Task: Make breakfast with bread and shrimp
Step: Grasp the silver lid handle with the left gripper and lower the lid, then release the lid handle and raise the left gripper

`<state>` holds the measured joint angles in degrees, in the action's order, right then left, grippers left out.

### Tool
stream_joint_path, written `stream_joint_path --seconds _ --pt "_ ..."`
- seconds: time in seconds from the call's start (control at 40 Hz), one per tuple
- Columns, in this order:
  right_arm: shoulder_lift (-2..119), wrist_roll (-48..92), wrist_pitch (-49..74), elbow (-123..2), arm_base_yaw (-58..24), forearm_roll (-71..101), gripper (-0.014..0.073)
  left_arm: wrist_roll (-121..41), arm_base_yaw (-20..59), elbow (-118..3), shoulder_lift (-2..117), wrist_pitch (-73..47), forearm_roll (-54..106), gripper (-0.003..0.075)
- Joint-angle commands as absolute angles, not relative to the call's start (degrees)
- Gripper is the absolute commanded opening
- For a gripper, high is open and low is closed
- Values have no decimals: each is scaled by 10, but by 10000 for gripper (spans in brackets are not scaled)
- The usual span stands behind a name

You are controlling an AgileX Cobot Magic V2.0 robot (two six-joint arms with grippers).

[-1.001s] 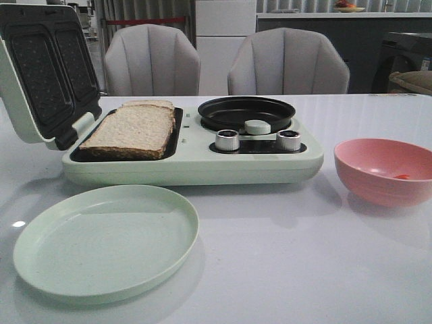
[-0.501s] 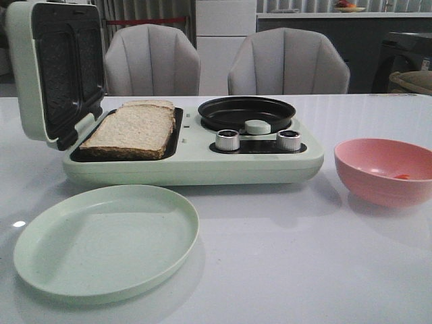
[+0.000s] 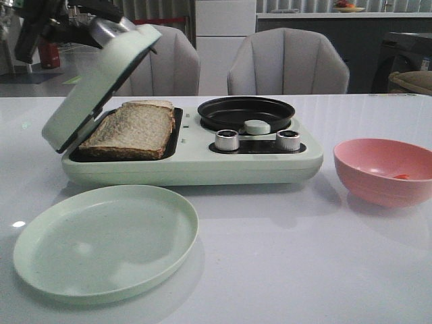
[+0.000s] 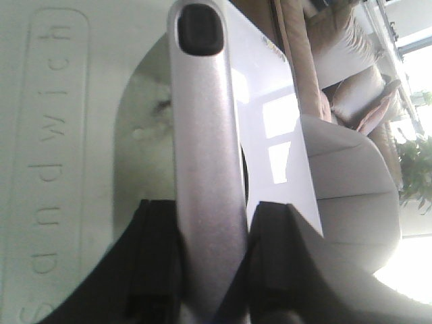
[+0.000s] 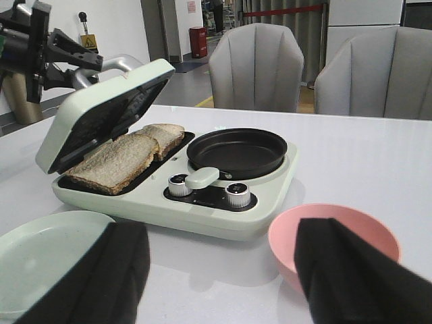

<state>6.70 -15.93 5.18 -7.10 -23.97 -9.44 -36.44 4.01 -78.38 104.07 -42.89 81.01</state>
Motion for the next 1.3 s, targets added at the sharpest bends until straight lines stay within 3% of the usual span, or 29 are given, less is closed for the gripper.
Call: stream_joint_path --seconds 0.0,0.25,0.55,0.65,0.8,0.88,1.05,1.28 --pt "72 -158 3 -86 -237 -102 558 -405 72 -798 1024 -382 816 113" --pt "72 -158 3 -86 -237 -102 558 -406 152 -798 1056 -308 753 113" --pt "72 -158 3 -86 -237 -102 558 -406 179 -798 1084 -314 652 132" --pt "72 -158 3 -86 -237 -102 558 -406 185 -798 1084 -318 621 244" --pt "72 -158 3 -86 -237 -102 558 -406 187 -798 1084 -320 621 548" --pt "72 -158 3 -86 -237 -102 558 -406 187 -798 1084 -320 620 634" --pt "72 -158 3 -86 -237 -102 558 -399 185 -803 1071 -329 574 636" --pt "72 -158 3 -86 -237 -102 558 -270 185 -811 1000 -334 357 635"
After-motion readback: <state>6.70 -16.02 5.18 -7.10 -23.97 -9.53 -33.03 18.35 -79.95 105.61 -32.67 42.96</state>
